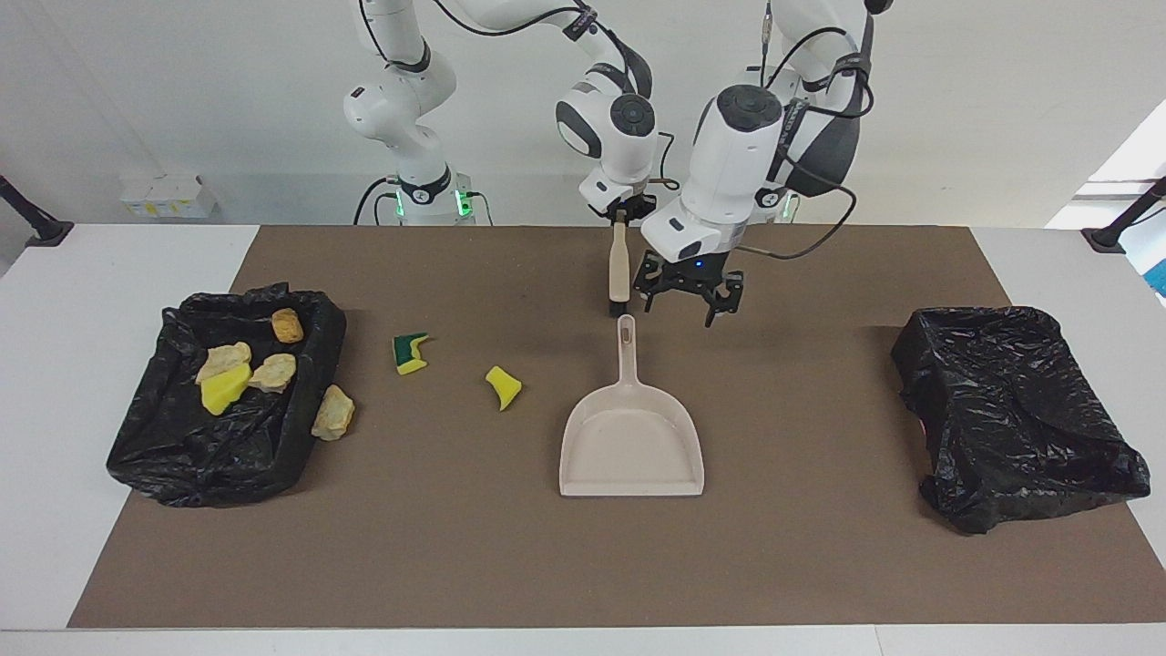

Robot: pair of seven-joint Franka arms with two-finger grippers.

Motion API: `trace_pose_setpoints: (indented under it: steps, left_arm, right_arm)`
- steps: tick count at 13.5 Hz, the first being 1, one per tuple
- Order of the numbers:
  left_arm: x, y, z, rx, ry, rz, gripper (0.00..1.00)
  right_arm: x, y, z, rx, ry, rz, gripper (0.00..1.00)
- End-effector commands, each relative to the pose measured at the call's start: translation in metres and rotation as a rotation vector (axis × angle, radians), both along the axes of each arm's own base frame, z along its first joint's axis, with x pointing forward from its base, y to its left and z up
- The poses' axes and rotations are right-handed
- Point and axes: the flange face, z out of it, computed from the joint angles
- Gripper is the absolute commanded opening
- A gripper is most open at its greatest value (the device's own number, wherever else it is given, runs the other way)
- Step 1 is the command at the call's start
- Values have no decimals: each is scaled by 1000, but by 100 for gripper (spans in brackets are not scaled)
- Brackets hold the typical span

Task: Sweep and dump trash in bin
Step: 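Grasp the dustpan with the left gripper while the right gripper grasps the brush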

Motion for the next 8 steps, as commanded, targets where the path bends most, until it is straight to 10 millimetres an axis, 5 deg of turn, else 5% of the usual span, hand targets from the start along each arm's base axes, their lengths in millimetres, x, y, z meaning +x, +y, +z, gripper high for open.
trace_pose_setpoints:
  steps: [1, 6, 8]
  left_arm:
    - [0, -24, -33, -10, -3, 39, 100]
    - [1, -30, -86, -17, -9, 75, 100]
    - [0, -29, -90, -16, -7, 79, 100]
  right_arm:
    - [20, -24, 34, 2, 21, -40, 0]
    - [53, -90, 63, -51, 50, -35, 0]
    - [75, -126, 76, -66, 48, -85, 0]
